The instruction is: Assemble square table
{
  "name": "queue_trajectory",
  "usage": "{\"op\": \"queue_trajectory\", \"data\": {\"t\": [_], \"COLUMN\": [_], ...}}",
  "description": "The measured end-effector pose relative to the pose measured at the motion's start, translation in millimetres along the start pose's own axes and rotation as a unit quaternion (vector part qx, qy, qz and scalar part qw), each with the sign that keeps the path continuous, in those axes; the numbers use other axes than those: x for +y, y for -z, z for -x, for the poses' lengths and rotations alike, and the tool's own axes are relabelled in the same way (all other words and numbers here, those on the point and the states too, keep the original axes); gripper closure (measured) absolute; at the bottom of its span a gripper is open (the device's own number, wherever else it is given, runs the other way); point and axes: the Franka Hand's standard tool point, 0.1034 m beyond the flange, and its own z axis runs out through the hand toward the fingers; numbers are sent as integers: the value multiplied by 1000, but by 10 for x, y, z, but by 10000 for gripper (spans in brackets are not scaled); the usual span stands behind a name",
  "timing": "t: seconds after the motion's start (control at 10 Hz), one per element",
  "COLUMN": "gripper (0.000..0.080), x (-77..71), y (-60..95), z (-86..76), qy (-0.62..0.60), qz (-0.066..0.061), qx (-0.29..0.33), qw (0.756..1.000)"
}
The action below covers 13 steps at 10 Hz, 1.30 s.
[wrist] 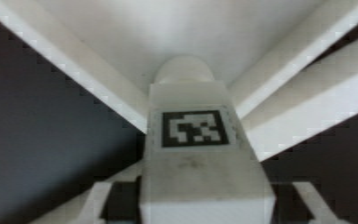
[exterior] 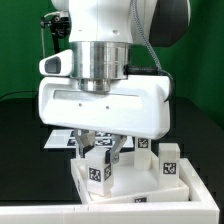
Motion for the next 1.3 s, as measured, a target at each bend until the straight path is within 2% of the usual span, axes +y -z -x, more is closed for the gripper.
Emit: {"op": "queue_trajectory", "data": {"t": [0.2, 0.5, 0.6, 0.7, 0.8, 0.9, 1.3], "gripper": [505, 505, 332, 332, 193, 163, 151], "x": [-31, -23, -22, -12, -18, -20, -4], "y": [-2, -3, -2, -3, -16, -24, -21], "z": [-2, -4, -5, -2, 52, 81, 68], "qy": [-112, -148, -140, -89, -50, -8, 136], "qz": [4, 1, 1, 4, 13, 17, 17], "qx": [4, 2, 2, 1, -3, -6, -9], "qw": [994, 989, 990, 996, 999, 1000, 991]}}
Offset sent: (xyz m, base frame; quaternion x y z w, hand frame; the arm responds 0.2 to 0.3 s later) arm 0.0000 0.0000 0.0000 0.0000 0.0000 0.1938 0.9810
